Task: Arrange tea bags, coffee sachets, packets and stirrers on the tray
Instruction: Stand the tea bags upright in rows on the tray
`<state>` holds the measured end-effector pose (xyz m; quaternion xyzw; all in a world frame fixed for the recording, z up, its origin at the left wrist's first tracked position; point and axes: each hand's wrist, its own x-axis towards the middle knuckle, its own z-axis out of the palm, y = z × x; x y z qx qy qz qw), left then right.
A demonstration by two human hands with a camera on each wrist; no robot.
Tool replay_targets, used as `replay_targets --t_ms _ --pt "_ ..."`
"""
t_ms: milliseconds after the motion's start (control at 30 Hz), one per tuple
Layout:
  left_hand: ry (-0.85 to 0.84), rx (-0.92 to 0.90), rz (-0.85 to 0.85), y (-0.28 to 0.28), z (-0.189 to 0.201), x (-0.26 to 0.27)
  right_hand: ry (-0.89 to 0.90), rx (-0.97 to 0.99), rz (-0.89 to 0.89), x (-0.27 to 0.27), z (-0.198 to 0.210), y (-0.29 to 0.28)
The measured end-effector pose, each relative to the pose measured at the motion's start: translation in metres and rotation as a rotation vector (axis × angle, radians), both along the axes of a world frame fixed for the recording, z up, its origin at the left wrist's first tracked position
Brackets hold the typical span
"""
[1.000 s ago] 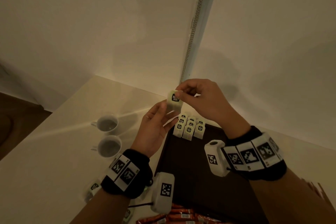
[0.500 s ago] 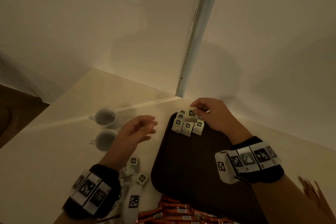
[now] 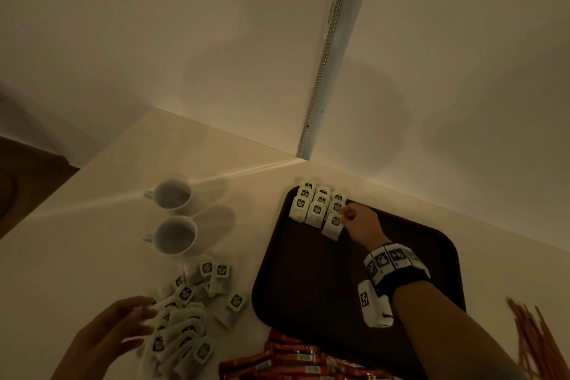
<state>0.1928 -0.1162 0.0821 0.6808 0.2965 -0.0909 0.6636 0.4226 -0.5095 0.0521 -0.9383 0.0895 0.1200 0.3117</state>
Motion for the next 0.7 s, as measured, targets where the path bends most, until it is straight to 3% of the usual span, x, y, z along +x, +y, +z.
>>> replay_targets --t_ms 300,400,467,533,633,700 --pt "0.105 0.024 0.09 0.017 -0.005 -0.018 -0.062 0.007 -0.032 0.016 -0.012 0.002" --pt "0.123 0.0 0.099 0.018 -0.003 -0.02 -0.155 -0.044 -0.028 0.015 -0.011 0.013" --pt "0.128 -0.024 0.103 0.019 -0.002 -0.022 -0.24 -0.005 0.096 0.007 -0.005 0.038" --pt "0.123 -0.033 0.105 0.019 -0.003 -0.025 -0.243 0.08 0.34 -0.007 0.002 0.073" --pt "0.105 -0.02 0.107 0.017 -0.004 -0.032 -0.011 0.16 0.75 -0.033 0.011 0.129" --pt "0.095 -0.016 0.116 0.017 -0.006 -0.037 0.129 0.088 0.945 -0.044 0.005 0.163"
